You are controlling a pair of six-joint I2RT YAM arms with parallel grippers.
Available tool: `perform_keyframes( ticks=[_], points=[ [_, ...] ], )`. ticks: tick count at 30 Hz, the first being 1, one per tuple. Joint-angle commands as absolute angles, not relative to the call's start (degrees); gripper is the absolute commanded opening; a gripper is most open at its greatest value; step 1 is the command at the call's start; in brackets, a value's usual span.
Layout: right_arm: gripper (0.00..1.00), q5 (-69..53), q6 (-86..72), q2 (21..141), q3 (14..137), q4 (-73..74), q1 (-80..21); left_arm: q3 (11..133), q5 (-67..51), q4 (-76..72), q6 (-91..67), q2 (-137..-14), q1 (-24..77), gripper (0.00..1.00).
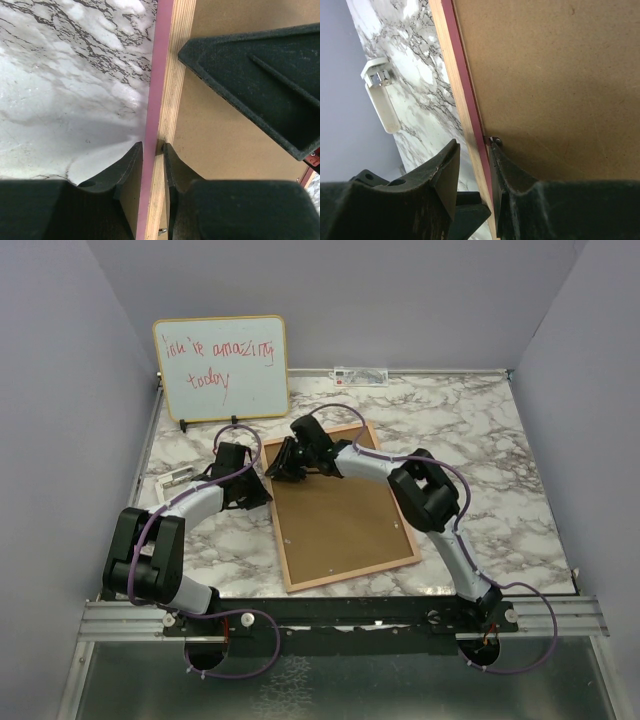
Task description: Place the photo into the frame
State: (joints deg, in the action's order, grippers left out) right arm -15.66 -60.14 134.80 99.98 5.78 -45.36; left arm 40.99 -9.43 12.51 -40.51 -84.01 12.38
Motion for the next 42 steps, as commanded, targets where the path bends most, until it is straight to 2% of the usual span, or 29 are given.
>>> perform_keyframes(
  ticks=[1,5,12,16,20,23,26,32,42],
  points=[
    [0.35,-15.3,-64.1,136.8,97.7,4.0,-46.7,39.2,-6.8,15.0,-38.5,-84.4,12.1,0.23],
    [0.36,-14.9,-63.4,133.0,94.5,1.9,-46.6,39.9,-6.3,15.9,-37.8,-84.1,12.1,0.23],
    [0.37,-7.7,-58.3,116.3,82.0,2.2,-43.6,41.8,-5.3,15.6,-37.9,-82.2,12.0,0.28],
    [0.4,-0.5,-51.7,110.1,79.3,9.5,-40.1,41.6,-7.9,12.5,-36.5,-81.3,12.0,0.4],
    [0.44,3.4,-46.6,108.8,77.1,15.2,-36.8,41.2,-8.1,11.4,-35.7,-83.3,11.9,0.52],
    [0.47,1.8,-44.8,108.9,74.8,14.9,-33.9,41.0,-9.2,10.4,-35.4,-85.3,11.8,0.54],
    [0.48,-0.8,-42.4,112.0,76.8,16.6,-31.1,41.3,-9.9,10.2,-35.7,-86.9,11.8,0.53],
    [0.48,1.4,-39.8,116.9,81.7,21.6,-28.9,42.4,-7.7,12.9,-34.8,-88.3,11.1,0.37],
    [0.46,5.5,-40.5,118.6,82.2,26.6,-25.7,43.1,-6.4,14.8,-33.9,-88.9,10.0,0.31]
  ],
)
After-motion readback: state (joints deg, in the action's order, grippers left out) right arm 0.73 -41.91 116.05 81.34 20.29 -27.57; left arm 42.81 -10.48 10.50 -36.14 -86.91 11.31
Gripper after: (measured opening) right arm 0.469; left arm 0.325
